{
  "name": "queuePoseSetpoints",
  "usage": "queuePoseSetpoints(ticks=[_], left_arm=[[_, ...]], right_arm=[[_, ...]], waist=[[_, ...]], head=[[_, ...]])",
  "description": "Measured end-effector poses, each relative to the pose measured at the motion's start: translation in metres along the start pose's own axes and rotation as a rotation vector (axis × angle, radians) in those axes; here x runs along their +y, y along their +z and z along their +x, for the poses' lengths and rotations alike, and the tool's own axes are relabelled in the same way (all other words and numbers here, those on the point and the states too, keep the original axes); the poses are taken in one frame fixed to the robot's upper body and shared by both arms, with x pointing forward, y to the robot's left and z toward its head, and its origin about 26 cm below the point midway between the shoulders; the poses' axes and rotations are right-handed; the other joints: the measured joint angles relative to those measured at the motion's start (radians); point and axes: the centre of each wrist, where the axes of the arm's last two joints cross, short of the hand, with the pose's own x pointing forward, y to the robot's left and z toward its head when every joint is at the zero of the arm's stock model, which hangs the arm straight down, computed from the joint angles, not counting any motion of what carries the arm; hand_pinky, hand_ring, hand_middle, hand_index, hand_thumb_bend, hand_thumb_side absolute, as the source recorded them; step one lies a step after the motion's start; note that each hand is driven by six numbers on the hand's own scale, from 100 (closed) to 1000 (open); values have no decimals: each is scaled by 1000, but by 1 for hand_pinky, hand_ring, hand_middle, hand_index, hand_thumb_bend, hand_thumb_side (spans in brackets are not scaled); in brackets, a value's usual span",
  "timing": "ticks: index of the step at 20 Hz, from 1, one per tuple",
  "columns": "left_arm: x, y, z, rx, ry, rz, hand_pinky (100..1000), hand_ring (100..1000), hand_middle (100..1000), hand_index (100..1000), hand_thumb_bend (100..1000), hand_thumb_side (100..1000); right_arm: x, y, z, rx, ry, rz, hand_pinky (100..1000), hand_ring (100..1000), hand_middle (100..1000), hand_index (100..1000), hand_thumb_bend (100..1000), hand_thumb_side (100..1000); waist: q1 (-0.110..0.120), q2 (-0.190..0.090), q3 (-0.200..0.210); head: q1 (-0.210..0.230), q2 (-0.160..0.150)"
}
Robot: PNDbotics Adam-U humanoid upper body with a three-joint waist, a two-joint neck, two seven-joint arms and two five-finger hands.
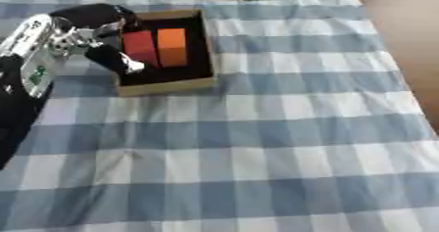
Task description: Pick up objects on the table and place them in the box.
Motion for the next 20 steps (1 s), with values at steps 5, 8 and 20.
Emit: queuePoseSetpoints(ticks=[5, 8, 20], left_arm=[[8, 2, 5, -17, 8, 32, 789, 791, 766, 851, 328, 598], [20, 7, 12, -58, 34, 89, 785, 778, 759, 851, 246, 597], [71, 132, 58, -308, 240, 527, 745, 722, 702, 817, 100, 507]], right_arm=[[1, 0, 0, 1, 0, 0, 850, 755, 456, 692, 100, 795], [2, 1, 0, 4, 2, 0, 850, 756, 457, 693, 100, 793], [1, 3, -4, 22, 22, -21, 849, 756, 460, 693, 101, 785]], waist=[[1, -17, 7], [0, -26, 17], [-20, -51, 75]], head=[[-5, 4], [-13, 9], [-71, 29]])
